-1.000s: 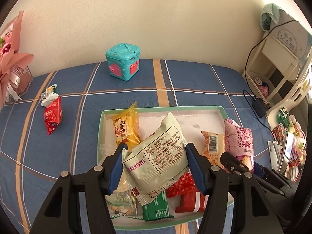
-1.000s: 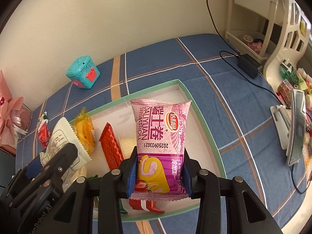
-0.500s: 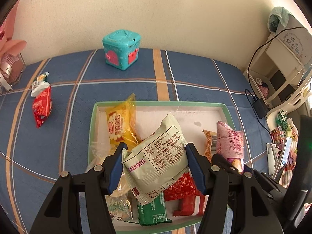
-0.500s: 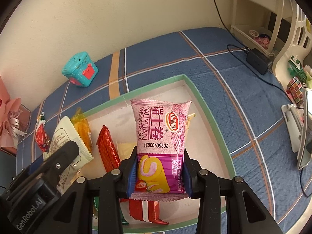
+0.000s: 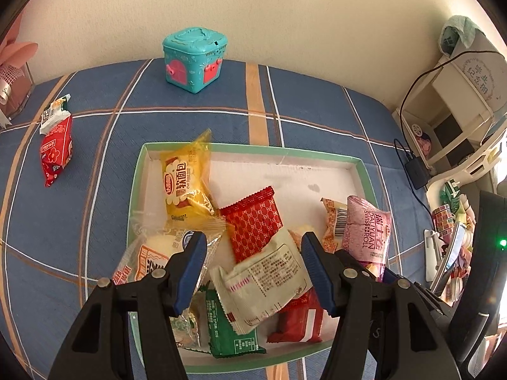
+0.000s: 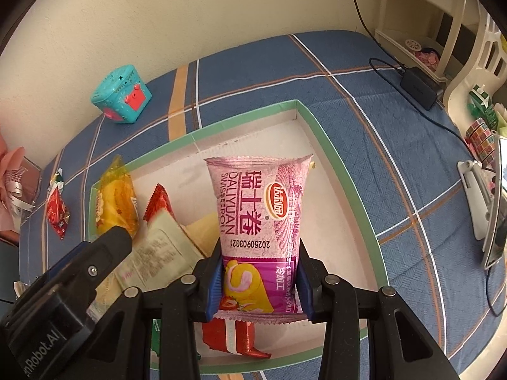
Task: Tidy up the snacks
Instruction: 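Lower both snacks into the tray and open both tools, then move both tools back toward the red bag and green cracker pack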
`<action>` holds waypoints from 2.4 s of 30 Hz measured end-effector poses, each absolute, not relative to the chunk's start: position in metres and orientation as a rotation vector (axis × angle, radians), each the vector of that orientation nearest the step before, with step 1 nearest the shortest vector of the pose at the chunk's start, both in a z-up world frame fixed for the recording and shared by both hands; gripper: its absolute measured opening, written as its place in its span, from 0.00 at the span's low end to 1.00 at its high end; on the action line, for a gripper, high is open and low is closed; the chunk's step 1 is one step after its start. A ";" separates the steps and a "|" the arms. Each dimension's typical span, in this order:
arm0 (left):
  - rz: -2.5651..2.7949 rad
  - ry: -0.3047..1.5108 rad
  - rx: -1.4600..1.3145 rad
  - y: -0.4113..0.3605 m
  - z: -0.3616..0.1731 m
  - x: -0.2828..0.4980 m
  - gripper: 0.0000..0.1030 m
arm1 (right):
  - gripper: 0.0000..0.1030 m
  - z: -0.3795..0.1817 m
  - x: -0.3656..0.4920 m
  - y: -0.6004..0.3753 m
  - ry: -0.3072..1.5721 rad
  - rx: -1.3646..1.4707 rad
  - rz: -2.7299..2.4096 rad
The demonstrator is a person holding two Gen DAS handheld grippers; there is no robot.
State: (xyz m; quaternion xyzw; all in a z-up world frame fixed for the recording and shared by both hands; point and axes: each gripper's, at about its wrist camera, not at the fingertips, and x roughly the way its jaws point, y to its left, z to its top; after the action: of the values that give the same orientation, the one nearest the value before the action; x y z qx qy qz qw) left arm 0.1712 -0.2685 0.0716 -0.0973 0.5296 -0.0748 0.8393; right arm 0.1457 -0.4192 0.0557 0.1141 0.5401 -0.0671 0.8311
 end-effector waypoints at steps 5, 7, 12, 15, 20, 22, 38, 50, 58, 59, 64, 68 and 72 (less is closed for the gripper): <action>-0.150 1.126 -0.205 -0.267 0.078 0.168 0.61 | 0.41 0.057 0.145 -0.420 1.144 0.250 -0.139; -0.141 1.124 -0.195 -0.266 0.082 0.166 0.61 | 0.41 0.058 0.145 -0.420 1.141 0.252 -0.138; -0.106 1.113 -0.150 -0.260 0.092 0.160 0.62 | 0.41 0.059 0.144 -0.420 1.136 0.255 -0.140; -0.075 1.096 -0.136 -0.255 0.097 0.155 0.69 | 0.42 0.056 0.144 -0.420 1.151 0.259 -0.140; -0.036 1.081 -0.126 -0.245 0.100 0.148 0.74 | 0.61 0.053 0.143 -0.421 1.162 0.270 -0.145; -0.027 1.083 -0.137 -0.240 0.099 0.146 0.74 | 0.68 0.055 0.142 -0.421 1.157 0.268 -0.149; 0.158 1.099 -0.212 -0.173 0.086 0.137 0.96 | 0.96 0.061 0.129 -0.405 1.167 0.190 -0.145; 0.201 1.063 -0.244 -0.145 0.093 0.132 0.96 | 1.00 0.079 0.108 -0.378 1.141 0.131 -0.109; 0.227 1.002 -0.224 -0.134 0.105 0.126 0.96 | 1.00 0.099 0.101 -0.353 1.088 0.090 -0.069; 0.231 0.998 -0.226 -0.132 0.106 0.125 0.96 | 1.00 0.099 0.101 -0.350 1.087 0.084 -0.064; 0.235 0.986 -0.276 -0.116 0.105 0.121 0.96 | 1.00 0.098 0.102 -0.331 1.090 0.055 -0.038; 0.284 0.994 -0.239 -0.102 0.100 0.122 0.96 | 1.00 0.095 0.102 -0.315 1.099 0.036 -0.008; 0.326 1.044 -0.263 -0.083 0.090 0.121 0.96 | 1.00 0.091 0.103 -0.297 1.107 0.005 0.020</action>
State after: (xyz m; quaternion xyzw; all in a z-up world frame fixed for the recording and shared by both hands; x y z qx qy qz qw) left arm 0.1212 -0.0827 0.0896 -0.1246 0.4951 0.1545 0.8459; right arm 0.1026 -0.2969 0.0912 0.0023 0.5256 0.0095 0.8507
